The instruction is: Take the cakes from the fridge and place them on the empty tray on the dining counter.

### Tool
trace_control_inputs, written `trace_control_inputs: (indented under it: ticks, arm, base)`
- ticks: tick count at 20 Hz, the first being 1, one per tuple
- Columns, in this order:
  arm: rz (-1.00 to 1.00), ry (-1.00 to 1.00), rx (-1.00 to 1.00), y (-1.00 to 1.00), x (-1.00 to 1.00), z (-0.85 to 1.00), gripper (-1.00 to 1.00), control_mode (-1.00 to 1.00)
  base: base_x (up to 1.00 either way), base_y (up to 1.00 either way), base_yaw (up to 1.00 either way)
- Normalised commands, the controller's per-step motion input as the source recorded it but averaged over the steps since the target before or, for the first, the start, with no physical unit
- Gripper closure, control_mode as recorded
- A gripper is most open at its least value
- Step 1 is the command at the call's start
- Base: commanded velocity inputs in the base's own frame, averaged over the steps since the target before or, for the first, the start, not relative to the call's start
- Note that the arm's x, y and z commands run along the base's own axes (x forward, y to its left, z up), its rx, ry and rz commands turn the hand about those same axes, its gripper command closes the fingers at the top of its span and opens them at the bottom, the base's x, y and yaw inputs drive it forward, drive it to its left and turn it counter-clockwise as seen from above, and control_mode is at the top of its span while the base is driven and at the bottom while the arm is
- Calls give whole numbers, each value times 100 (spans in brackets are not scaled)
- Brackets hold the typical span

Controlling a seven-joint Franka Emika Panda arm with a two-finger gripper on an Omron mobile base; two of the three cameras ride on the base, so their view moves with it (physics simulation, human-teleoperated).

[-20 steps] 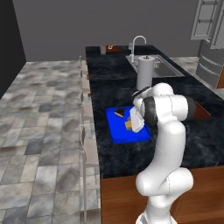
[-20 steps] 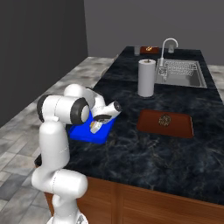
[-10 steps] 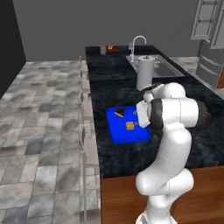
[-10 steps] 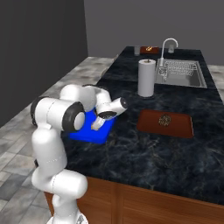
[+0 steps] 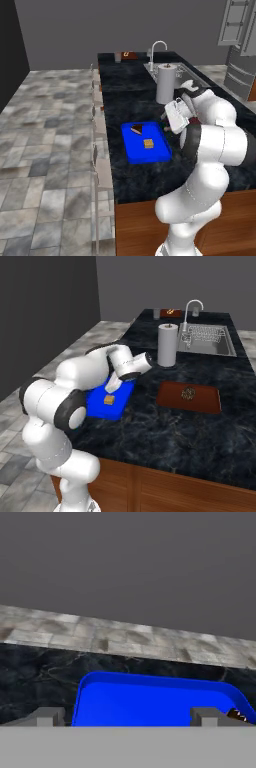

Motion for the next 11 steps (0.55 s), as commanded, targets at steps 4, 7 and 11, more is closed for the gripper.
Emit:
trace_control_inputs:
  ticks: [4, 7, 11]
  arm:
    - [-6, -10, 0, -60, -97, 59, -100, -100]
    - [-18, -14, 1, -40, -72, 32, -100, -100]
    - [-21, -19, 11, -8, -78, 46, -100, -100]
  base:
    - [0, 0, 0]
    - [0, 0, 0]
    - [0, 0, 0]
